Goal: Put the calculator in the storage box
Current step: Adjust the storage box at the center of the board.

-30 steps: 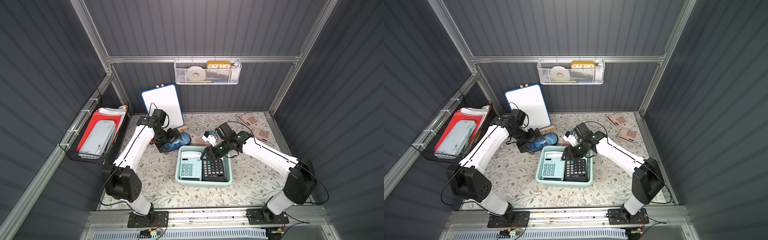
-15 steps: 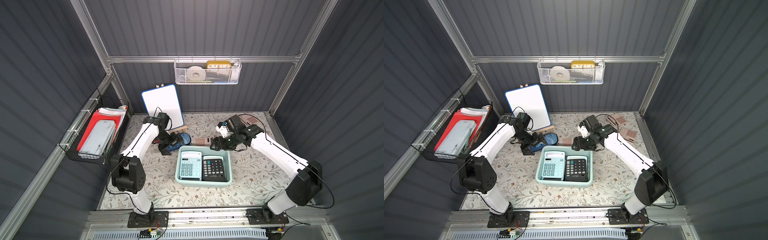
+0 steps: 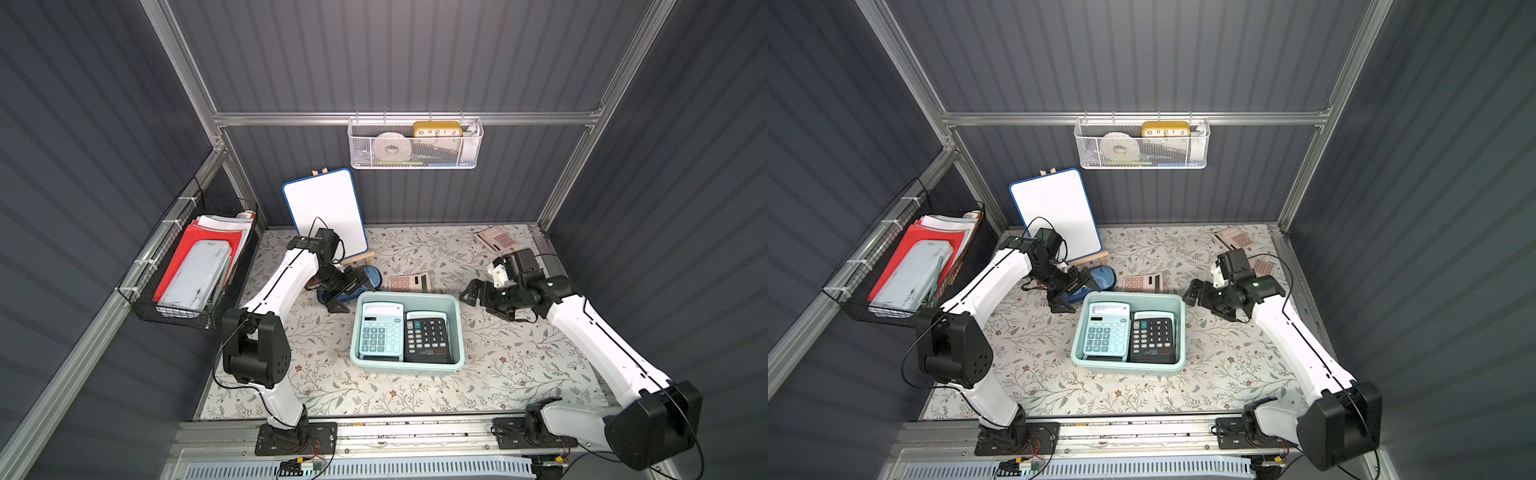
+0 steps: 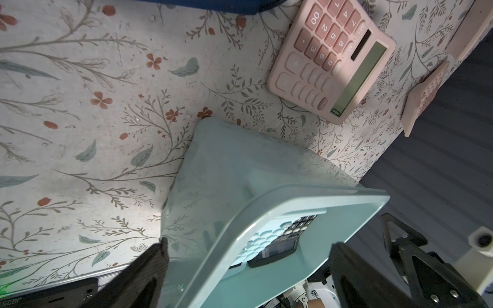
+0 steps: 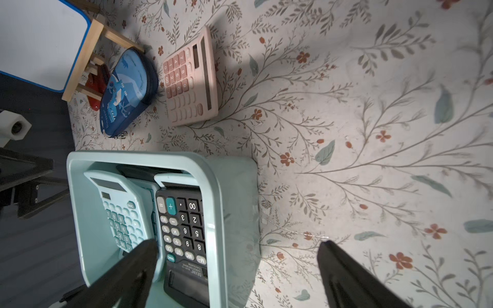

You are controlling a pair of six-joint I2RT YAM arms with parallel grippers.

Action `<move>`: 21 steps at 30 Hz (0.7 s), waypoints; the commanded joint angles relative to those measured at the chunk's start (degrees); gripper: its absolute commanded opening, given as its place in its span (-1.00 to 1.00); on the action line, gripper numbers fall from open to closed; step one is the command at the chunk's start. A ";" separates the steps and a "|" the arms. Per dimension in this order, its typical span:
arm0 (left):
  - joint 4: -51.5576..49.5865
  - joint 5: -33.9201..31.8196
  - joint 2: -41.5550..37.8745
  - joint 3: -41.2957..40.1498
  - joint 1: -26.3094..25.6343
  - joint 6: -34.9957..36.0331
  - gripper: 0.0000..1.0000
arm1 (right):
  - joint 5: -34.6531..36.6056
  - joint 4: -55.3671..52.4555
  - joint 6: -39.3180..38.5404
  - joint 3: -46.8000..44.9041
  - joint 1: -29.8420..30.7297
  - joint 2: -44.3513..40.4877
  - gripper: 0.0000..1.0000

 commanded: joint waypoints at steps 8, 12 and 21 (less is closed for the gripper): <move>-0.74 -1.29 -0.82 1.51 0.49 -0.79 0.98 | -19.00 3.88 -1.30 0.46 1.63 7.88 0.84; -0.83 -1.75 -0.37 1.97 0.55 -0.75 0.98 | -22.77 2.91 -2.84 3.82 4.41 13.03 0.81; -0.65 -6.29 -1.41 1.47 1.58 -1.93 0.98 | -25.38 2.36 -4.50 12.80 11.02 21.88 0.80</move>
